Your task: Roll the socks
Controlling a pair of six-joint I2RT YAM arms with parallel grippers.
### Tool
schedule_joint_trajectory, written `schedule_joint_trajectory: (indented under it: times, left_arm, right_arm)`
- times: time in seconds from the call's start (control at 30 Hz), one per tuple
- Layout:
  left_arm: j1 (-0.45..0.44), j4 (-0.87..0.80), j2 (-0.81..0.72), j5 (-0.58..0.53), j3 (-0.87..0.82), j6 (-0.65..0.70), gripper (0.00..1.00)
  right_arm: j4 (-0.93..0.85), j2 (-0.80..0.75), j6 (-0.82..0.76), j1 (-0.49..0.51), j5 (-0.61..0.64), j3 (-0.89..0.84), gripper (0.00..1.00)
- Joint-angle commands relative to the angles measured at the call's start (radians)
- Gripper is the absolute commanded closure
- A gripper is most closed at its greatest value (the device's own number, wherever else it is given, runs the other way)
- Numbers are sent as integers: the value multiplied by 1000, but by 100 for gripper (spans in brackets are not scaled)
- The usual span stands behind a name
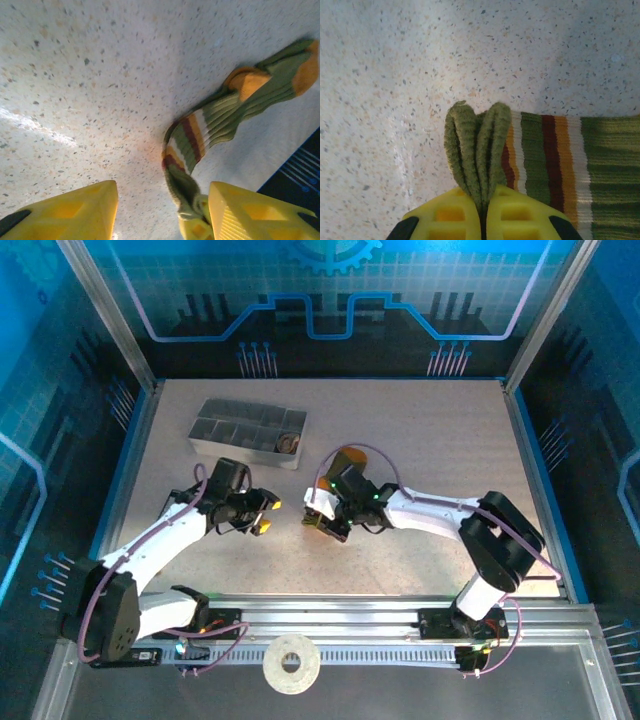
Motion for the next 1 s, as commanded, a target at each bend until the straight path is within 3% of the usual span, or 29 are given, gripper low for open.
schedule_joint_trajectory:
  times: [0.0, 0.47, 0.83, 0.97]
  left_arm:
    - [-52, 45, 34, 17, 31, -33, 52]
    - [-198, 259, 187, 12, 36, -184, 72]
    - [-218, 354, 342, 6, 84, -209, 80]
    - [-217, 309, 393, -24, 110, -189, 83]
  right_arm:
    - [-85, 70, 121, -48, -181, 56, 100]
    - [-160, 251, 198, -142, -221, 167, 100]
    - [-150, 267, 200, -144, -215, 164, 100]
    - [-124, 242, 197, -144, -213, 146, 93]
